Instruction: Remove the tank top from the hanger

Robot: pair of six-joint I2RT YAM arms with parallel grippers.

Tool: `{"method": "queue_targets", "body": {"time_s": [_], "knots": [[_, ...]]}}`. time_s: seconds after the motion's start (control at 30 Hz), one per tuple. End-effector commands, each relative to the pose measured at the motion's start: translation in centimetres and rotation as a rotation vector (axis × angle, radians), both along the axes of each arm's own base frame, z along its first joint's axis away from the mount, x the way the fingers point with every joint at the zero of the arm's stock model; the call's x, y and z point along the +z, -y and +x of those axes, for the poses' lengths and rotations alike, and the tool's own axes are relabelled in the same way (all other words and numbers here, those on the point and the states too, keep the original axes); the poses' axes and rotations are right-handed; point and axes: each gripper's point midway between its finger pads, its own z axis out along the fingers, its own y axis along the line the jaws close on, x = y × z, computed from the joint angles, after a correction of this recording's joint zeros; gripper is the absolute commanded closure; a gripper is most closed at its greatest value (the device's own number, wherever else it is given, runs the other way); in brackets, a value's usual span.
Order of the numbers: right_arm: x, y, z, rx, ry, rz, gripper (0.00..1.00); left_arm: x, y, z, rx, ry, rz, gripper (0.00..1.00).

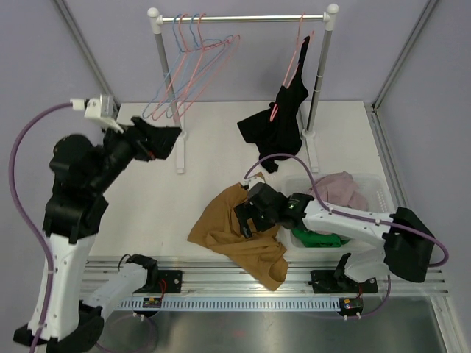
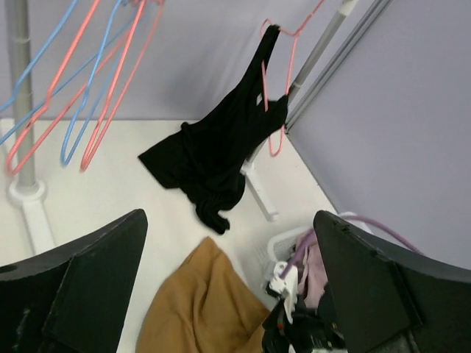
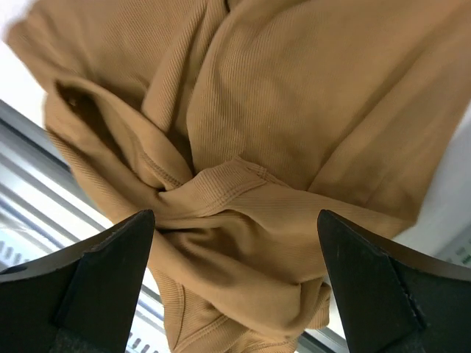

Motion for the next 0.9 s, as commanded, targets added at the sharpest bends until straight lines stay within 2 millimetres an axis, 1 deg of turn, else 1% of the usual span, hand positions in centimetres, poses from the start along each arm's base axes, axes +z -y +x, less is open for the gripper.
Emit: {"method": "queue_targets", "body": {"time_s": [0.0,0.03,0.07,0.1,0.13,0.17,0.2,0.23,0.27,0.3,0.33,0.37,0.4,0.43,0.47,0.5,0.57,0.6,0.63,0.67,0.7,0.77,0.8,0.83,0.87], "knots": [[-0.6,-2.1,0.6,0.045,0.035,-0.041,0.00,-4.1,-1.9,-2.0,0.061,0.003,0.056,0.01],[-1.0,-2.4,0.5,0.061,0.036,-0.057,0.00,-5.0,-2.3,-2.5,0.071,0.002,0.063,0.01],[-1.4,-2.7,0.4,0.066,0.034,-0.068,0.01,-7.8,-2.7,-2.4,0.095,-0.036,0.092,0.01],[-2.5,-3.0,0.5,0.075,0.021,-0.098,0.01,-7.9,-3.5,-3.9,0.111,-0.004,0.092,0.01],[-3.0,-3.3,0.4,0.083,0.015,-0.109,0.00,-9.0,-3.9,-4.1,0.125,-0.012,0.107,0.01],[-3.5,-3.4,0.3,0.088,0.008,-0.123,0.00,-9.8,-4.7,-4.4,0.161,-0.010,0.124,0.01],[-4.6,-3.6,0.4,0.090,-0.003,-0.152,0.00,-11.4,-5.3,-4.9,0.186,-0.020,0.136,0.01],[-5.2,-3.6,0.4,0.092,-0.005,-0.170,0.00,-12.1,-5.8,-5.1,0.210,-0.022,0.146,0.01],[-5.7,-3.6,0.8,0.078,0.010,-0.191,0.00,-12.8,-6.8,-5.0,0.261,-0.024,0.160,0.01],[-6.7,-3.5,1.0,0.054,0.003,-0.215,0.01,-14.7,-7.2,-4.8,0.284,-0.055,0.177,0.01],[-7.3,-3.4,1.0,0.047,0.003,-0.227,0.00,-14.8,-7.8,-5.3,0.308,-0.039,0.173,0.01],[-7.7,-3.6,1.2,0.041,0.006,-0.228,0.00,-15.6,-8.5,-5.2,0.348,-0.049,0.193,0.01],[-8.4,-3.6,1.1,0.039,-0.005,-0.243,0.03,-16.3,-8.9,-5.3,0.361,-0.061,0.206,0.01],[-8.7,-3.7,1.0,0.044,-0.007,-0.248,0.09,-17.2,-9.3,-5.5,0.378,-0.071,0.218,0.01],[-8.9,-3.7,1.0,0.049,-0.003,-0.259,0.23,-17.4,-9.9,-5.5,0.410,-0.071,0.227,0.01],[-8.9,-3.9,1.0,0.042,0.003,-0.265,0.51,-17.7,-10.1,-5.6,0.420,-0.078,0.232,0.01],[-8.0,-4.2,1.3,0.044,0.028,-0.253,0.76,-17.0,-10.3,-6.0,0.427,-0.057,0.221,0.01],[-6.6,-4.7,1.7,0.038,0.050,-0.220,0.90,-16.9,-10.3,-5.9,0.426,-0.044,0.216,0.01],[-5.7,-4.9,1.8,0.036,0.061,-0.207,1.00,-16.9,-10.3,-6.0,0.425,-0.040,0.212,0.01],[-4.7,-5.0,2.1,0.027,0.080,-0.193,1.00,-16.8,-10.3,-6.1,0.428,-0.036,0.207,0.01],[-2.3,-5.4,2.5,0.017,0.111,-0.143,1.00,-16.8,-10.3,-6.2,0.428,-0.036,0.205,0.01],[0.3,-5.0,3.0,-0.007,0.157,-0.119,1.00,-16.8,-10.4,-6.4,0.430,-0.027,0.202,0.01],[3.4,-5.1,3.4,-0.029,0.200,-0.063,1.00,-16.7,-10.4,-6.4,0.430,-0.025,0.201,0.01],[4.6,-4.4,3.5,-0.047,0.219,-0.059,1.00,-16.7,-10.4,-6.4,0.428,-0.022,0.199,0.01],[6.3,-3.9,4.1,-0.081,0.261,-0.048,1.00,-16.7,-10.4,-6.4,0.428,-0.021,0.201,0.01]]}}
